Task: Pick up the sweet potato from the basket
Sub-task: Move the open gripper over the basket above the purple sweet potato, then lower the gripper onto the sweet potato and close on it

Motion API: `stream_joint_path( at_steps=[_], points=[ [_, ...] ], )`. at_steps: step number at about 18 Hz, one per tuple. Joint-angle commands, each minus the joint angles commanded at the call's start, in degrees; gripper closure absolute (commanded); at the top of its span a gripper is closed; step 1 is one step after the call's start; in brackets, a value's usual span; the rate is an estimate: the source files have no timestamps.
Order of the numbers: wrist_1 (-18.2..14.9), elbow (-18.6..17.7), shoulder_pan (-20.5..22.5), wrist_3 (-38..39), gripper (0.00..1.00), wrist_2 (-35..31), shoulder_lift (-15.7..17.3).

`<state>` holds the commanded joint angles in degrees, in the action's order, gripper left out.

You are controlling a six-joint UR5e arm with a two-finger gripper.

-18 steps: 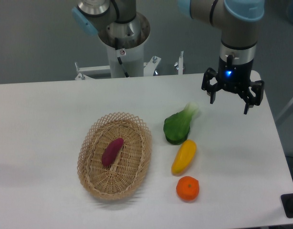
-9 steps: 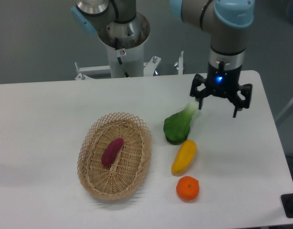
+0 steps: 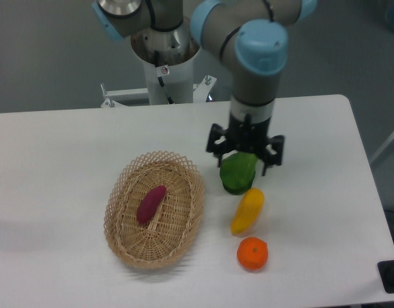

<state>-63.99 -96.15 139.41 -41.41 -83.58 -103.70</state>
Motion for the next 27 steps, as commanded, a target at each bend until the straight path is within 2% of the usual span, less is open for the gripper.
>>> stream_joint_path(
  at_steps=[4, 8, 11, 14, 18, 27],
  points=[
    [0.7, -1.4, -4.8, -0.2, 0.0, -0.1, -2.2],
    [7.7, -5.4, -9.2, -1.2, 0.0, -0.4, -3.5],
    [11.0, -9.1, -11.6, -0.3, 0.0, -0.7, -4.3],
    [15.5, -11.2, -12.2, -0.2, 0.0, -1.2, -4.9],
    [15.8, -11.1, -13.0, -0.3, 0.0, -1.3, -6.0],
    [16.3, -10.9, -14.2, 2.5, 0.0, -5.9, -8.3]
  ],
)
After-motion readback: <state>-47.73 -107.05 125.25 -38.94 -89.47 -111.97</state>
